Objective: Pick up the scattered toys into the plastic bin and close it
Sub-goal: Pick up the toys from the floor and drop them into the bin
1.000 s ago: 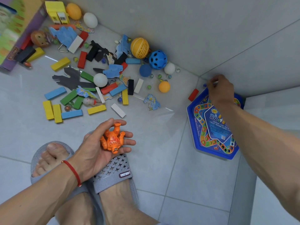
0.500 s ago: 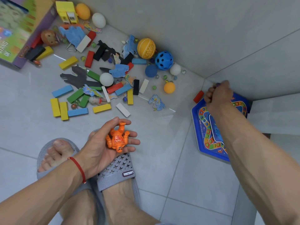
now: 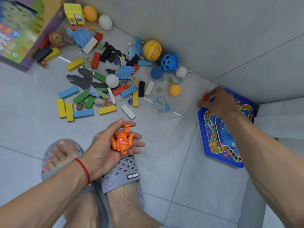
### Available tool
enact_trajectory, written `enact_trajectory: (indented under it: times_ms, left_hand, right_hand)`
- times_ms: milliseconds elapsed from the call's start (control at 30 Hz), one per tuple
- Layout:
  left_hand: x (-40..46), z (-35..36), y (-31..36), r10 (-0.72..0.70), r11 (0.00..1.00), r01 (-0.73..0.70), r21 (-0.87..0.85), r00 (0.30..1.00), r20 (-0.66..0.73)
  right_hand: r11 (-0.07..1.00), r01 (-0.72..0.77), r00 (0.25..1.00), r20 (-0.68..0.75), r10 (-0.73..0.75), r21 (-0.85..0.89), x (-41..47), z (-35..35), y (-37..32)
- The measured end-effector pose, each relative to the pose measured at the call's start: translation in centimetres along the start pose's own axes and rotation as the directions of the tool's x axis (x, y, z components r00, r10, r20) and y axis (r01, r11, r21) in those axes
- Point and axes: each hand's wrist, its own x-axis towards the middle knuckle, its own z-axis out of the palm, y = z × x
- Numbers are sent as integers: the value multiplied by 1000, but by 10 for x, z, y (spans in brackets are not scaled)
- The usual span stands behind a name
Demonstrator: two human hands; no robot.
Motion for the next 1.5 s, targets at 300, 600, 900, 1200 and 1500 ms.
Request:
enact_trajectory:
  times_ms: [300, 600, 900, 1200, 1500]
  left_hand:
    - [-72, 8, 45, 136, 989, -125, 74, 976, -169]
    - [-292, -29, 120, 520, 823, -567, -19, 767, -376]
    - [-471, -98, 157, 626, 551, -829, 95, 336, -703]
    - [-399, -65, 146, 736, 576, -754, 314, 312, -601]
    - [-192, 14, 109, 555, 782, -402, 476, 797, -238]
  right_hand:
    - [-62, -463, 886, 460, -60, 884, -124, -10, -81]
    - [272, -502, 520, 538, -663, 821, -312, -69, -287]
    - [483, -70, 240, 485, -841, 873, -483, -132, -468]
    - [605, 237, 594, 379, -709, 760, -363, -132, -365]
    - [860, -11, 988, 141, -70, 510, -164, -40, -135]
